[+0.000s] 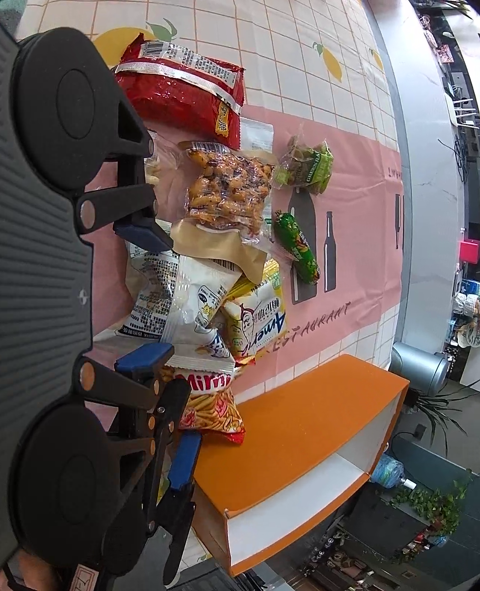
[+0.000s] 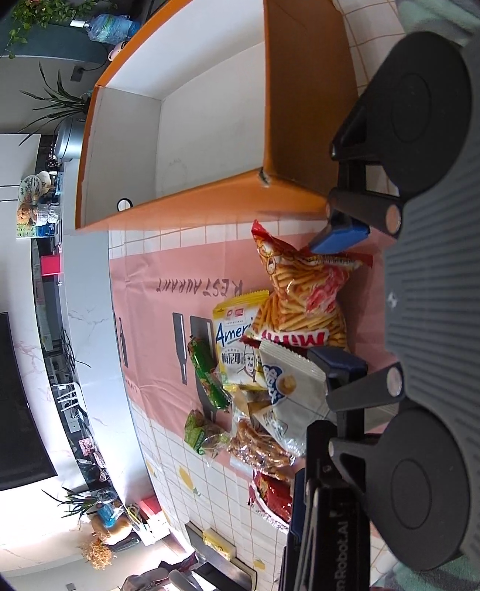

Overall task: Organize snacks
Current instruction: 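Grasp the white chip bag with the left tool while the right tool grasps the red-white chip bag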

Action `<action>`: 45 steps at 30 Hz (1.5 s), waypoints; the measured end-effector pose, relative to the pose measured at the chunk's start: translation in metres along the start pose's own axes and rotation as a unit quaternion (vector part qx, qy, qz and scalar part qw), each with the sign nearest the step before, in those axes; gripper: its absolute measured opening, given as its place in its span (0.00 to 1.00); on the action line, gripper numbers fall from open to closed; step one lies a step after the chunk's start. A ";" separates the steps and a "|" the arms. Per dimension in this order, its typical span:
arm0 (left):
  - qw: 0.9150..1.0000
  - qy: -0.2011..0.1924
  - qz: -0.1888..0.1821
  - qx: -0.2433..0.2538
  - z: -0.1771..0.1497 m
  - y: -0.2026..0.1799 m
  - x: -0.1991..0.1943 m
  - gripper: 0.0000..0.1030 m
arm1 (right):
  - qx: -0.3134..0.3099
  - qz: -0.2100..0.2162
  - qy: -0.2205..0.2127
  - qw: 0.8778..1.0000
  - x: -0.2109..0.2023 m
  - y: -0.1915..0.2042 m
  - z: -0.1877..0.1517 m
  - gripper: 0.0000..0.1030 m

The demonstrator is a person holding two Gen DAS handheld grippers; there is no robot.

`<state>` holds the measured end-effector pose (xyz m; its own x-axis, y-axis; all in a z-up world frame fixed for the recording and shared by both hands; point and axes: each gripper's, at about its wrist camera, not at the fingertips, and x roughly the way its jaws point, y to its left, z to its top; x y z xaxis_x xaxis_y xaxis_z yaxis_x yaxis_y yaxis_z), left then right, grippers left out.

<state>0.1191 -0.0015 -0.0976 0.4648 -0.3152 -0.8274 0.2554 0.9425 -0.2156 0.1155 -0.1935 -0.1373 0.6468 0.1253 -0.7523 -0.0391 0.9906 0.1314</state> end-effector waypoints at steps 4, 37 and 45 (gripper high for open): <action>1.000 0.005 -0.007 -0.025 0.000 0.007 0.007 0.74 | 0.017 0.002 0.007 1.000 0.010 -0.005 0.000 0.55; 0.998 0.001 -0.006 -0.059 -0.017 0.002 -0.017 0.47 | -0.031 -0.016 0.018 0.999 -0.008 0.003 -0.017 0.17; 0.997 -0.025 -0.008 -0.067 -0.023 -0.006 -0.044 0.47 | -0.040 -0.011 -0.002 0.999 -0.038 0.006 -0.021 0.13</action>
<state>0.0777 0.0093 -0.0716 0.5036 -0.3332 -0.7971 0.1491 0.9423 -0.2997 0.0747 -0.1916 -0.1213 0.6515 0.1039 -0.7515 -0.0854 0.9943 0.0635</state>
